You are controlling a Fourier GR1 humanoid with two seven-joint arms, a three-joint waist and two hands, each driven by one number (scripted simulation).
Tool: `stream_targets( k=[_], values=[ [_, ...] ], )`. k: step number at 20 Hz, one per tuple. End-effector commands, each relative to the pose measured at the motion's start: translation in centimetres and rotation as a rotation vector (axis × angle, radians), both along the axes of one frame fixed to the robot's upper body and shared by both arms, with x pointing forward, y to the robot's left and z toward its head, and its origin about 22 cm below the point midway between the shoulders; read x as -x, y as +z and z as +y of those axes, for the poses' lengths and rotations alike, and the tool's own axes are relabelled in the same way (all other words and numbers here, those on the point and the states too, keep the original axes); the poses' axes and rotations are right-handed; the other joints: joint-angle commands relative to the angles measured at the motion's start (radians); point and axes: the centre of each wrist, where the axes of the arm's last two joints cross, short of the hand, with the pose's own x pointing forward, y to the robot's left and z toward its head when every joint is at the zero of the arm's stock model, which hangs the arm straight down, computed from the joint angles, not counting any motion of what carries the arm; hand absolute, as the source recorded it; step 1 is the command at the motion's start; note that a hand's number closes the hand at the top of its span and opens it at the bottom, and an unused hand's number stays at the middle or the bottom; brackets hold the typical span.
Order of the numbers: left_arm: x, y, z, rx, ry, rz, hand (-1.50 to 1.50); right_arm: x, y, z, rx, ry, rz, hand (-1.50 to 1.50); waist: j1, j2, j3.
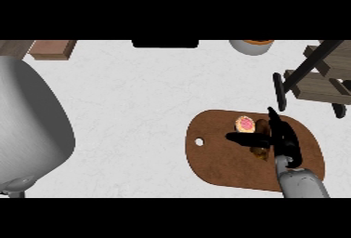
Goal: Pick the cupcake from the cutting board and place it in the tiered basket
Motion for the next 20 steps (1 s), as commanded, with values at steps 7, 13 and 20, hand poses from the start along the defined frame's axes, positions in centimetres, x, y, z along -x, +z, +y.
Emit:
stream_targets(
  k=[7, 13, 20],
  values=[
    [0.2, 1.7, 1.3, 0.006, 0.006, -0.003, 0.00, -1.8, -1.7, 0.8, -0.023, 0.042, 0.026, -1.50, 0.004, 0.006, 0.004],
    [0.1, -1.3, 0.4, 0.001, 0.011, 0.003, 0.00, -1.5, -3.7, 0.1, 0.066, 0.059, -0.121, 1.50, 0.001, 0.008, 0.003],
    [-0.3, -0.6, 0.8, 0.004, 0.010, -0.011, 0.00, 0.1, -2.0, 2.7, 0.104, -0.072, -0.179, 1.50, -0.004, 0.006, 0.003]
  ],
)
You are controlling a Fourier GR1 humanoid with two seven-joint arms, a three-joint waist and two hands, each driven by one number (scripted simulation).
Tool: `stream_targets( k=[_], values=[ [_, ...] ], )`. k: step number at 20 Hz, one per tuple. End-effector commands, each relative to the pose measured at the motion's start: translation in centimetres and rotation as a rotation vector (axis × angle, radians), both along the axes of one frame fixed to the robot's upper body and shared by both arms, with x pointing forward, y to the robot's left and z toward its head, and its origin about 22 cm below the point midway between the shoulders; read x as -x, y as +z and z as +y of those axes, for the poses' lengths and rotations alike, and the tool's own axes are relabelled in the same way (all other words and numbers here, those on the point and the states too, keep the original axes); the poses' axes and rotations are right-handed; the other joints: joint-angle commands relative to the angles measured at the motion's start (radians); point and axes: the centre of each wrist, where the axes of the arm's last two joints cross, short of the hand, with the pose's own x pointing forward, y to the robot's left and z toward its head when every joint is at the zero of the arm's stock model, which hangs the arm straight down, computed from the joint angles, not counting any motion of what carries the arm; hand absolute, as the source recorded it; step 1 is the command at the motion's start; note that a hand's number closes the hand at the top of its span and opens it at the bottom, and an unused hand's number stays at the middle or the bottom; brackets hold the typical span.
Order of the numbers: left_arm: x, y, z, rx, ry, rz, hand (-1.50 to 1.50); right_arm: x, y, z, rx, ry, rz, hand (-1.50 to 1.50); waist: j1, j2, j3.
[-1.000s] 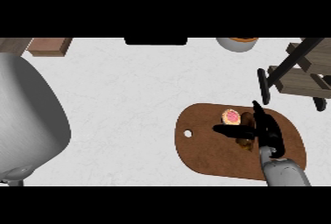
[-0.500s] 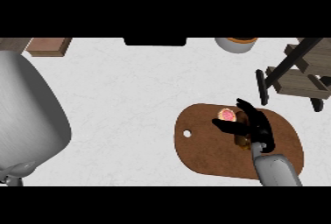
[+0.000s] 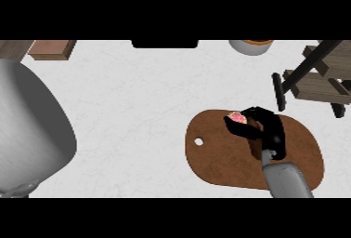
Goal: Pick the cupcake from the cutting board and place it in the tiered basket
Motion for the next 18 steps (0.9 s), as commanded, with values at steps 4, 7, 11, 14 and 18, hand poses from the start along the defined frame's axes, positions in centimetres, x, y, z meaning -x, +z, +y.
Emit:
stream_targets(
  k=[4, 7, 11, 14, 18],
  values=[
    [1.4, -1.0, -0.2, -0.002, -0.001, 0.034, 0.00, 1.5, 2.8, 3.9, 0.246, 0.164, -0.027, 1.50, 0.004, -0.002, 0.000],
    [-0.1, -0.4, -0.7, -0.003, -0.028, 0.038, 0.00, 0.9, 5.4, 7.6, 0.528, 0.485, -0.077, 1.50, 0.044, -0.012, -0.011],
    [-0.2, 0.0, 0.3, -0.004, -0.009, 0.036, 0.00, 2.2, 10.4, 11.3, 0.763, 0.623, -0.108, 1.50, 0.010, -0.025, -0.009],
    [-0.1, 0.1, 0.3, 0.009, 0.016, 0.047, 0.00, 3.8, 16.0, 13.2, 0.838, 0.553, -0.177, 1.50, -0.018, -0.027, -0.004],
    [1.5, -0.9, 0.6, -0.008, 0.035, 0.064, 0.00, 6.0, 21.7, 13.6, 0.895, 0.417, -0.294, 1.50, -0.023, -0.024, -0.002]
  ],
)
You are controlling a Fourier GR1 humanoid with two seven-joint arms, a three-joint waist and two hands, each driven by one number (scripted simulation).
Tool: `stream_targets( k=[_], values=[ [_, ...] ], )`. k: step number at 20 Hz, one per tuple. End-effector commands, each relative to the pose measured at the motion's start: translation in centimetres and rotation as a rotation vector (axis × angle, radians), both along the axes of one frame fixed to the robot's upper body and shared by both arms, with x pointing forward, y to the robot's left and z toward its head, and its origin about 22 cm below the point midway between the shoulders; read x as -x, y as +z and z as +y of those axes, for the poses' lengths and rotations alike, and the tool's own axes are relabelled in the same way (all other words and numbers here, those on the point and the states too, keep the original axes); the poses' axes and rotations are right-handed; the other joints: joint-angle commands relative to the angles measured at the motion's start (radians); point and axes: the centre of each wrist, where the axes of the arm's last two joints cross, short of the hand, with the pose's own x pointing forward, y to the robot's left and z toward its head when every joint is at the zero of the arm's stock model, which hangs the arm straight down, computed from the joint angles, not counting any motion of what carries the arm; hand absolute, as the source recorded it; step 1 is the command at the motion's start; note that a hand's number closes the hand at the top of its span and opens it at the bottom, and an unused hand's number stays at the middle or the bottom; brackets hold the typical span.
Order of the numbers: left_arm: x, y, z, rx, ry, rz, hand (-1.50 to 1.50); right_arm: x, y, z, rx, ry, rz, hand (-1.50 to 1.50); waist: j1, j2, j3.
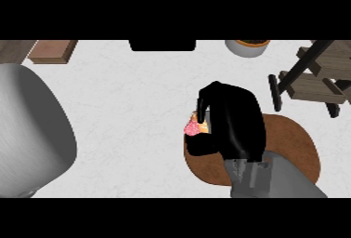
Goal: Pick the cupcake from the cutting board and place it in the tiered basket
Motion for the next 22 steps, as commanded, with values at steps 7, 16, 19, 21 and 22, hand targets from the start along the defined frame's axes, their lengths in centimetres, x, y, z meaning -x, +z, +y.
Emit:
stream_targets(
  k=[7, 16, 19, 21, 22],
  values=[
    [0.9, 0.1, 0.8, -0.004, 0.014, 0.007, 0.00, 3.6, 12.5, -1.0, 0.032, -0.211, -0.246, 1.50, -0.014, 0.008, 0.003],
    [0.2, 0.3, 0.1, 0.000, -0.009, -0.007, 0.00, 0.1, 20.3, -6.0, -0.079, -0.273, -0.322, 1.50, 0.005, 0.024, 0.005],
    [0.7, -0.4, 1.0, 0.008, -0.003, -0.019, 0.00, -2.4, 21.4, -8.5, -0.061, -0.271, -0.306, 1.50, 0.013, 0.031, 0.005],
    [-1.4, -0.7, -1.2, 0.012, -0.019, -0.006, 0.00, -3.4, 22.0, -7.5, -0.034, -0.269, -0.314, 1.50, 0.011, 0.033, 0.005],
    [-0.6, -0.8, -0.4, 0.026, 0.000, -0.019, 0.00, -5.2, 21.4, -9.8, -0.023, -0.295, -0.330, 1.50, 0.019, 0.036, 0.005]
  ],
)
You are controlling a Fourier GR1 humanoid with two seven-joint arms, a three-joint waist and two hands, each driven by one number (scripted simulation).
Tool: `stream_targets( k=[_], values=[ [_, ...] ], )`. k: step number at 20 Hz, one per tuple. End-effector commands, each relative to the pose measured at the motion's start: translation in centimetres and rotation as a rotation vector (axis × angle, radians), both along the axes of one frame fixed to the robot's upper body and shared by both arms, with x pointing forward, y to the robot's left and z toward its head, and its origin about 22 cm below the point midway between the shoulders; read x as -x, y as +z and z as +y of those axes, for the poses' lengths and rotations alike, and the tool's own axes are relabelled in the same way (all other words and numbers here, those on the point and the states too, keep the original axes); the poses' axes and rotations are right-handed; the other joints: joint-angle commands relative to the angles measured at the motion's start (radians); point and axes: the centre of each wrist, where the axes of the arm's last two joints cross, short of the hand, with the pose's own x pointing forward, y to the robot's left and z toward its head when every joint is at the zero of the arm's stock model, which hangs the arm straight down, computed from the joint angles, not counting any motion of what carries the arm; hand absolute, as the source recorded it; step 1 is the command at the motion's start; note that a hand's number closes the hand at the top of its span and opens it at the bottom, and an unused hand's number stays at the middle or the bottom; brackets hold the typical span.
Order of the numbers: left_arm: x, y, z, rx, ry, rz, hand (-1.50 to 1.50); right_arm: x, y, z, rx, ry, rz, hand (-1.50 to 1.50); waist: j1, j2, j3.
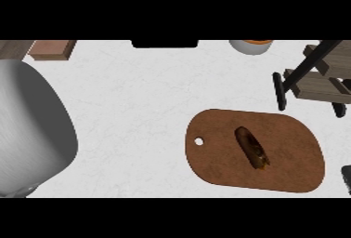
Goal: Pick the cupcake from the cutting board and place it in the tiered basket
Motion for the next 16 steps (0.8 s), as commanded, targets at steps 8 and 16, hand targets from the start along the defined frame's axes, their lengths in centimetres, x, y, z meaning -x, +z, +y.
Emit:
stream_targets(
  k=[8, 16],
  values=[
    [0.0, -1.4, -1.1, 0.014, -0.031, 0.004, 0.00, -6.7, 1.7, -8.4, -0.232, -0.050, -0.041, 1.50, 0.020, 0.013, -0.002],
    [-1.1, -0.3, -0.5, -0.003, -0.014, 0.006, 0.00, -11.0, 3.0, -13.4, -0.235, -0.047, -0.033, 1.50, 0.028, 0.014, -0.002]
  ],
)
